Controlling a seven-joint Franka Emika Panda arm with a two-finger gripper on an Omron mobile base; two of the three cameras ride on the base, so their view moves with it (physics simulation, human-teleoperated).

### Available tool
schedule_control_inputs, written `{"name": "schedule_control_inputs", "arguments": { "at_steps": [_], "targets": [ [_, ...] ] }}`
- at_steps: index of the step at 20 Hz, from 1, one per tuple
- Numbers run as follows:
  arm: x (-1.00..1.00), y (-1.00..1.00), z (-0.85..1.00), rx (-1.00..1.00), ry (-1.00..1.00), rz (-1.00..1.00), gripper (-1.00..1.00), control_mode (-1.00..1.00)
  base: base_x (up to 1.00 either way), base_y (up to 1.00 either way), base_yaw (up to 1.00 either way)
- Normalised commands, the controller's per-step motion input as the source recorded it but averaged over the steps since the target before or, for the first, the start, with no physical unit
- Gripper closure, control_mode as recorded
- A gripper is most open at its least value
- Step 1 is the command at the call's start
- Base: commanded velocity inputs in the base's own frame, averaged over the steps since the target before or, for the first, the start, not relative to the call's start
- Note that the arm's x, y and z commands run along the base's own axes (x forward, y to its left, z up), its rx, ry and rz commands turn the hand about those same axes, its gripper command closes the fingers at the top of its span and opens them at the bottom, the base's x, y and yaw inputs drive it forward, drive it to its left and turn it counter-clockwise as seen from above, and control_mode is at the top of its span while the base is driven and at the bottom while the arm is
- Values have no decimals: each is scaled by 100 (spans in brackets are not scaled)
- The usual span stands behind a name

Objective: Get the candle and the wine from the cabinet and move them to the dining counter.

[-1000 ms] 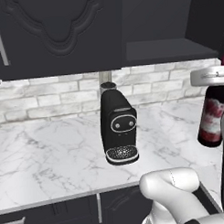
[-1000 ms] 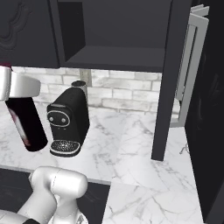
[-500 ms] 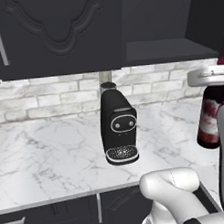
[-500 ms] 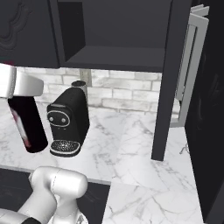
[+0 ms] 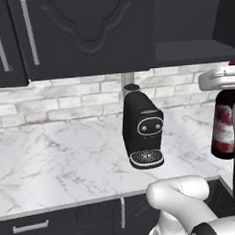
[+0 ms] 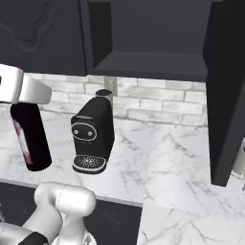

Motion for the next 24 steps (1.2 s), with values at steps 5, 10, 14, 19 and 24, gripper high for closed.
{"name": "schedule_control_inputs", "arguments": {
  "at_steps": [5,10,14,19,24],
  "targets": [
    [0,0,0,0,0,0,100,100,-11,100,49],
    [0,0,0,0,0,0,100,100,-42,100,78],
    [0,0,0,0,0,0,100,100,-44,99,84],
    [0,0,0,0,0,0,100,100,-41,85,82],
    [0,0,0,0,0,0,100,100,-25,54,92]
  ]
}}
